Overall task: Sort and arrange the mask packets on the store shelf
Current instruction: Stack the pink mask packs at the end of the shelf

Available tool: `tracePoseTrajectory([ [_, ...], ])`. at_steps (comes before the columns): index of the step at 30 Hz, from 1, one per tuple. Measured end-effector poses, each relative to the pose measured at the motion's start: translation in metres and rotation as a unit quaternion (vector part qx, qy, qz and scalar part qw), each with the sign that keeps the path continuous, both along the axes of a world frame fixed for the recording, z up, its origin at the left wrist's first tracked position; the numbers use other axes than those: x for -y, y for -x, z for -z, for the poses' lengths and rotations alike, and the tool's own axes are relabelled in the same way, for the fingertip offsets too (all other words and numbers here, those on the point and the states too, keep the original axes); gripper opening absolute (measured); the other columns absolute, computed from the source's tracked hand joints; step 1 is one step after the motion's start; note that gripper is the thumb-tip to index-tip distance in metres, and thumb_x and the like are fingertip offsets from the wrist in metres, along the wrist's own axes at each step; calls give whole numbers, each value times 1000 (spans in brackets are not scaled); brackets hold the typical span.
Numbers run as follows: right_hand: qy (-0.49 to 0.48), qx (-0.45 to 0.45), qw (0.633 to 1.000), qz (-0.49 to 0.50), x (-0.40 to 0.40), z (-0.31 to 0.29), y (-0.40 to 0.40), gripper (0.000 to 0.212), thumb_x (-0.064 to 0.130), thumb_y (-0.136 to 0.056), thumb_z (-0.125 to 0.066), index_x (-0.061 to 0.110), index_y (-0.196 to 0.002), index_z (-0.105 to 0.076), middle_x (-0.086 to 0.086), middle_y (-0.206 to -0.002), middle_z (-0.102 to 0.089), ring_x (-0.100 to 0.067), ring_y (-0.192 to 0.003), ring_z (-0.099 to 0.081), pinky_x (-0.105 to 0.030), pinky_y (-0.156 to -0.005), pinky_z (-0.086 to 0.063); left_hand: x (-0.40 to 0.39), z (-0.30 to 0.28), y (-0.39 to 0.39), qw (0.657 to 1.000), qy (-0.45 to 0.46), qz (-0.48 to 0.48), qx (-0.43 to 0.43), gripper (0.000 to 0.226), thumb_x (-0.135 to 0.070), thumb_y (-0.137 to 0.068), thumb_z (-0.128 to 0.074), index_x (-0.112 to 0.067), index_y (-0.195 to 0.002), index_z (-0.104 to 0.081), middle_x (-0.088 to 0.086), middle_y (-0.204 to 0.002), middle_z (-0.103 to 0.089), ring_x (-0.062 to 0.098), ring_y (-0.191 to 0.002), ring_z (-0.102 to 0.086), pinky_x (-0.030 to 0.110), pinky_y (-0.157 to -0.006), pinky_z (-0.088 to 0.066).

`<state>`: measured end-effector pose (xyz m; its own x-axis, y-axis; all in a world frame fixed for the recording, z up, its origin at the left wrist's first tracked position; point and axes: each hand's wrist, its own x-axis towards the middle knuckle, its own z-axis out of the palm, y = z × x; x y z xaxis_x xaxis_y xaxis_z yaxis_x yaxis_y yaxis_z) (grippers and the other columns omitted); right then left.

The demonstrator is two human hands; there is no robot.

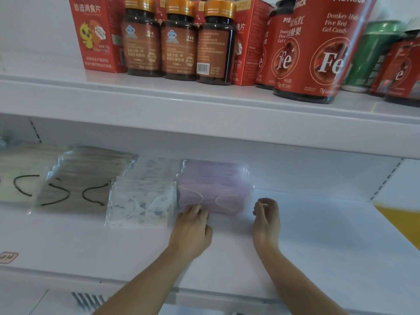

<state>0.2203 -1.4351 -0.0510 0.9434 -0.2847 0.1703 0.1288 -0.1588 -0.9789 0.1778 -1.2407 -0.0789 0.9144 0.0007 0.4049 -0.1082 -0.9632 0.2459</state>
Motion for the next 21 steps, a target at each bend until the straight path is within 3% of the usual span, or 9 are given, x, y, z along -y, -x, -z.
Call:
tracePoseTrajectory([
  [3,91,37,993,-69,-4,-2,17,20,13,-92,-61,31,-100,-57,6,-86,-64,-5,-78,-60,-25,-67,-44,1,-4,11,1000,-16,14,-20,28,-28,-75,-44,-17,-86,-67,0,-90,-58,24,-86,-60,39,-65,-53],
  [6,192,56,967,-155,-17,1,28,29,8,-89,-62,33,-103,-59,10,-92,-64,-5,-80,-60,-21,-67,-44,-3,-10,32,998,-16,45,-36,28,-27,-79,-49,-18,-98,-68,-2,-103,-59,21,-94,-57,38,-75,-52],
  [10,319,60,894,-307,-46,9,40,33,20,-88,-63,34,-117,-58,14,-107,-61,-5,-99,-57,-27,-86,-48,-36,-12,65,999,-6,43,-29,27,-27,-82,-53,-21,-101,-70,-7,-103,-58,14,-94,-55,32,-78,-51],
  [13,439,78,838,-314,-63,13,46,41,36,-87,-57,37,-128,-56,16,-121,-58,-14,-115,-49,-35,-94,-42,-78,-11,87,1000,0,13,-22,23,-25,-80,-56,-21,-98,-69,-8,-100,-58,14,-90,-56,30,-74,-50],
  [17,473,67,823,-308,-74,14,59,41,38,-92,-54,40,-133,-52,19,-135,-49,-14,-127,-41,-36,-98,-36,-132,-14,100,999,-9,-14,-36,17,-25,-83,-58,-24,-97,-67,-13,-99,-55,10,-91,-55,24,-73,-46],
  [21,497,88,795,-337,-101,12,75,38,40,-96,-48,37,-134,-54,16,-136,-48,-13,-128,-39,-37,-100,-34,-168,-14,101,999,-11,1,-35,16,-21,-81,-59,-23,-95,-67,-14,-98,-56,12,-90,-56,24,-72,-46],
])
